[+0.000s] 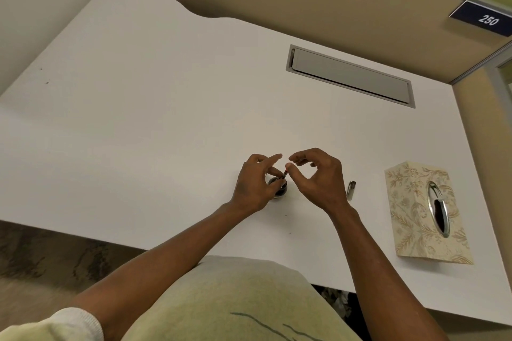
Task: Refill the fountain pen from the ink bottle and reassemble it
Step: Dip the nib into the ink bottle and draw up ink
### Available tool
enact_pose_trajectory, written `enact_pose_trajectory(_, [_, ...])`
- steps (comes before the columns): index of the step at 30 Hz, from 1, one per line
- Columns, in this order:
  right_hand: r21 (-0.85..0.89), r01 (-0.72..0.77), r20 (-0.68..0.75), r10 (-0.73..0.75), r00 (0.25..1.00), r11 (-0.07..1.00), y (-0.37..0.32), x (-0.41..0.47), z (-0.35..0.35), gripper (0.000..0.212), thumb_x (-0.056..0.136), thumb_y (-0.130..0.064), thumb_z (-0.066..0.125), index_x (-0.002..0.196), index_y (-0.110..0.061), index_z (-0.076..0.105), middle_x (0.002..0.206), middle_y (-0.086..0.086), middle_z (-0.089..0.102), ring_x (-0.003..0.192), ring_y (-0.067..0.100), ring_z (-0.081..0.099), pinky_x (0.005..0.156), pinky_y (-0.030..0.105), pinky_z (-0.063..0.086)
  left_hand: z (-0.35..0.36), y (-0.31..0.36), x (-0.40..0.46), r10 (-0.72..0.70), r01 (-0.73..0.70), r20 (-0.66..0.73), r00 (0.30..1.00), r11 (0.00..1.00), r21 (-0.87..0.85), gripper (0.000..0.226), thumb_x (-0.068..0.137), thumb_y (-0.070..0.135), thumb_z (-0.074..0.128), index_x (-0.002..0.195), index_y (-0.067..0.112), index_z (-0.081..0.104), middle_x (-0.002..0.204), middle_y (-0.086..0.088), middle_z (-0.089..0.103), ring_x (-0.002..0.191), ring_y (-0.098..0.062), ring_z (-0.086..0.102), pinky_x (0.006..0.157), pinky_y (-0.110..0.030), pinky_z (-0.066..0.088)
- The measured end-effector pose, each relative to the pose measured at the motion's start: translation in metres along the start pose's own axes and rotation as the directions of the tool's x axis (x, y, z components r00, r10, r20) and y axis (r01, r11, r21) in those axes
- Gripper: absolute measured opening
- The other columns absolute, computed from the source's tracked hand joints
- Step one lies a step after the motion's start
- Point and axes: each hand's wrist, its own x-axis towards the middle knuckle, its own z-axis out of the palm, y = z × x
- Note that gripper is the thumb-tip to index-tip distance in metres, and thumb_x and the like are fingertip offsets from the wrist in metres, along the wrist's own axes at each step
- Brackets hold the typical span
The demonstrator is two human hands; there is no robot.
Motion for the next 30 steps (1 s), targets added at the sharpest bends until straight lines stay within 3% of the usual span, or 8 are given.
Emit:
enact_pose_trajectory(11, [-0.008,0.027,0.006,-0.027,1.0,1.0,0.0009,0.0019,-0.0003,0.005,0.083,-0.015,0.079,0.083,-0.018,0.074,0.086,-0.009,0.072,0.081,0.007,0.068,0.075,0.012,0.045,0.0006,0.0009,-0.0003,-0.003,0.003,-0.001,1.0,1.0,0.002,0.06,0.083,0.027,0.074,0.14,0.022,0.058,0.095,0.014,0.078,0.114,-0.012,0.05,0.087,-0.044,0.053])
enact_pose_trajectory(18, [0.003,0.034,-0.003,-0.034,0.999,0.999,0.0,0.0015,-0.0012,0.005,0.084,-0.019,0.08,0.082,-0.018,0.075,0.085,-0.009,0.071,0.081,0.007,0.068,0.074,0.027,0.053,-0.0004,0.0031,-0.0011,0.021,-0.021,-0.017,1.0,1.0,-0.01,0.06,0.081,0.026,0.075,0.139,0.02,0.059,0.088,0.024,0.071,0.115,-0.015,0.053,0.087,-0.046,0.053])
enact_pose_trajectory(25, [-0.004,0.039,-0.017,-0.039,0.999,0.999,-0.003,0.001,-0.0016,0.006,0.083,-0.02,0.08,0.081,-0.019,0.075,0.085,-0.008,0.071,0.08,0.007,0.067,0.072,0.03,0.053,-0.001,0.0044,-0.0011,0.043,-0.043,-0.024,0.999,0.999,0.009,0.062,0.081,0.029,0.074,0.14,0.022,0.058,0.084,0.034,0.062,0.116,-0.019,0.054,0.088,-0.047,0.053])
enact_pose_trajectory(30, [0.005,0.042,-0.011,-0.042,0.999,0.999,-0.0043,-0.0001,-0.0033,0.005,0.084,-0.018,0.08,0.083,-0.017,0.076,0.085,-0.008,0.071,0.08,0.008,0.068,0.074,0.031,0.054,-0.0024,0.0062,-0.0018,0.031,-0.031,-0.024,0.999,1.0,0.002,0.062,0.082,0.028,0.074,0.141,0.023,0.057,0.086,0.032,0.065,0.117,-0.018,0.053,0.088,-0.047,0.054])
